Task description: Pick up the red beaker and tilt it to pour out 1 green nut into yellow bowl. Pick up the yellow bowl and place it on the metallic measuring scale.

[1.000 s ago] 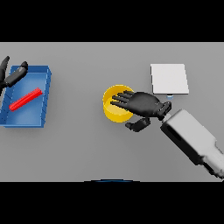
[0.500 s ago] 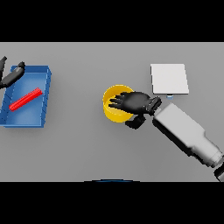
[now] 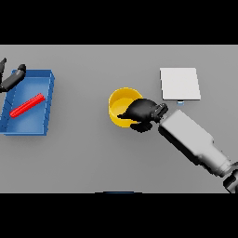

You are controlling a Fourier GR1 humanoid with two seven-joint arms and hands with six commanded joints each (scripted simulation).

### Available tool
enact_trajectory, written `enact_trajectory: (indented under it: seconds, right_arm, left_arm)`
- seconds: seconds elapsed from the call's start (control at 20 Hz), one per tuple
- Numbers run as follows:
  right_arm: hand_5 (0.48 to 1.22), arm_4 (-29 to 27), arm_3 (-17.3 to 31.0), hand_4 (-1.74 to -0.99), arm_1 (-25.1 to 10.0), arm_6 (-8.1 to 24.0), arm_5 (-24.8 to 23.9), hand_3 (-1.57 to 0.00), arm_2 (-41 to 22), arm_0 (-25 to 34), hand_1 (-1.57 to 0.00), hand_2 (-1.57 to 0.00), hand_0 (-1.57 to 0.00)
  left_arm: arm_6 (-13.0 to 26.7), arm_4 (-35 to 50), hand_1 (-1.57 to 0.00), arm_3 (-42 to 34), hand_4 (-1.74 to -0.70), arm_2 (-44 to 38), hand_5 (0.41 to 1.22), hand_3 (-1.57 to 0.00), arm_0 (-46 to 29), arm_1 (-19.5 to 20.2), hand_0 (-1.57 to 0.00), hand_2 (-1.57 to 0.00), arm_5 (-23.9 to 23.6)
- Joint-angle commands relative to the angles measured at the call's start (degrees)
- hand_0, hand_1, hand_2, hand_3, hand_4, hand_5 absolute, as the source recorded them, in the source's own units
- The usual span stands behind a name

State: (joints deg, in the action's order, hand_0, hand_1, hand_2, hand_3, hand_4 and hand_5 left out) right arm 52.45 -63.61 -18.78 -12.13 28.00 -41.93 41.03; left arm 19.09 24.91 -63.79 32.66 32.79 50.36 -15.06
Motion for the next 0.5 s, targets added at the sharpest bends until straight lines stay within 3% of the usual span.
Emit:
enact_trajectory:
  seconds: [0.0,0.1,0.25,0.45]
  right_arm:
    - [1.079,-0.4,-0.6,-1.552,-0.7,-0.8,0.2,-0.57,0.1,-0.5,-1.01,-0.87,-1.05]
    - [1.13,-0.7,-1.8,-1.614,-1.0,-0.7,0.1,-0.83,0.1,-0.9,-1.21,-1.12,-1.23]
    - [1.174,-0.7,-1.6,-1.676,-1.2,-1.4,-0.1,-1.12,-0.1,-0.2,-1.39,-1.22,-1.4]
    - [1.202,-1.1,-1.8,-1.714,-1.0,-0.3,-1.0,-1.25,0.8,-0.4,-1.5,-1.31,-1.5]
  left_arm:
    - [-0.3,-0.3,0.0,0.8,-0.72,0.1,0.693,0.0,0.1,-0.2,0.0,0.0,0.0]
    - [0.1,0.1,0.0,-0.1,-0.72,0.0,0.696,0.0,0.0,-0.1,0.0,0.0,-0.3]
    - [0.1,-0.4,0.0,-0.7,-0.72,0.3,0.694,0.0,-0.3,0.4,0.0,0.0,-0.6]
    - [0.2,-0.2,0.0,-0.2,-0.72,0.3,0.695,0.0,-0.6,0.6,0.0,0.0,0.3]
